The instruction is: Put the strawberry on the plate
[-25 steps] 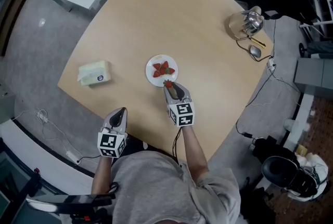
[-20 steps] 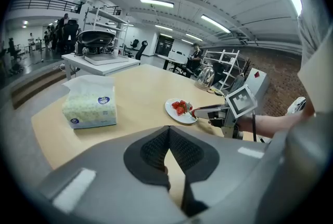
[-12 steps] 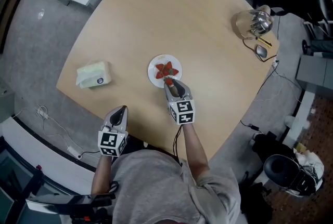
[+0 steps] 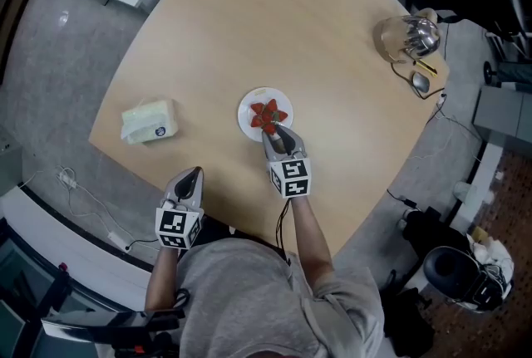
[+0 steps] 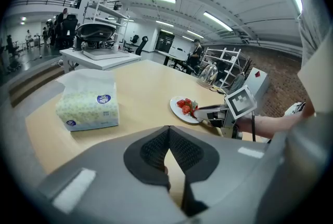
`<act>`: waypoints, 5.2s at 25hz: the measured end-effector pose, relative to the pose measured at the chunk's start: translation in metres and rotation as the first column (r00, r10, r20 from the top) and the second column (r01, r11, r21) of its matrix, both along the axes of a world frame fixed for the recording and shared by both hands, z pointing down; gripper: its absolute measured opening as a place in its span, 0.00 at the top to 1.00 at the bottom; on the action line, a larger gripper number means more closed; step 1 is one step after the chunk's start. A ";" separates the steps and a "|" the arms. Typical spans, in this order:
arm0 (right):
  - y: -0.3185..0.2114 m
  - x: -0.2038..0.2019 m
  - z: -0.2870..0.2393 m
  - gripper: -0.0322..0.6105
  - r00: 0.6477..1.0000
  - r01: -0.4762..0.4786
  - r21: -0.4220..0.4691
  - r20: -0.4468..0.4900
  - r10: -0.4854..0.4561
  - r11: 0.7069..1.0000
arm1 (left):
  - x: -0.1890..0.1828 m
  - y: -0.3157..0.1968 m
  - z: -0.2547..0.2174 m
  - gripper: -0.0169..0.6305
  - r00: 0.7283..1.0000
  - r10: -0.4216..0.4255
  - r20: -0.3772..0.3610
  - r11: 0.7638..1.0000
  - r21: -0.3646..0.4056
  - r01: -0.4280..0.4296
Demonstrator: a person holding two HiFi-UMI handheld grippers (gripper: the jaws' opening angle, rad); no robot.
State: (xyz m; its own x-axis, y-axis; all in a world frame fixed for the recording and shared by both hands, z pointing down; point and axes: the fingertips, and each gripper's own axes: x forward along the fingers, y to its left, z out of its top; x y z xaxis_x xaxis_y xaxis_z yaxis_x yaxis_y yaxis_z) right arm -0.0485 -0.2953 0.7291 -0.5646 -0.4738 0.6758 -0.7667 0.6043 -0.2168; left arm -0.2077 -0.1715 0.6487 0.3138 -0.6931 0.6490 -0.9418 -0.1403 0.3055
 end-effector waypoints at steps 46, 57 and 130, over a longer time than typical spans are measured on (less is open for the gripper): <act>0.048 0.064 -0.110 0.91 0.993 -0.111 0.228 0.053 0.101 0.967 | 0.062 0.038 -0.066 0.94 0.995 0.093 0.019 0.973 0.208 -0.095; 0.082 0.094 -0.153 0.94 0.986 -0.161 0.313 0.099 0.136 0.936 | 0.095 0.047 -0.093 0.94 0.988 0.151 0.042 0.943 0.295 -0.157; 0.235 0.187 -0.206 0.94 0.939 -0.338 0.425 0.204 0.275 0.839 | 0.154 0.113 -0.169 0.94 0.968 0.203 0.145 0.829 0.501 -0.249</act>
State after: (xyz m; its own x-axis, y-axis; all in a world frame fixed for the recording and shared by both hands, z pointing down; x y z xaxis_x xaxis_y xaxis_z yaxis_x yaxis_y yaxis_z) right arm 0.1382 -0.0601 0.5227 -0.4066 -0.8698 0.2794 -0.9130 0.3977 -0.0905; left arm -0.0536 -0.0581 0.4798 0.4647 -0.8488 0.2522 -0.8826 -0.4670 0.0543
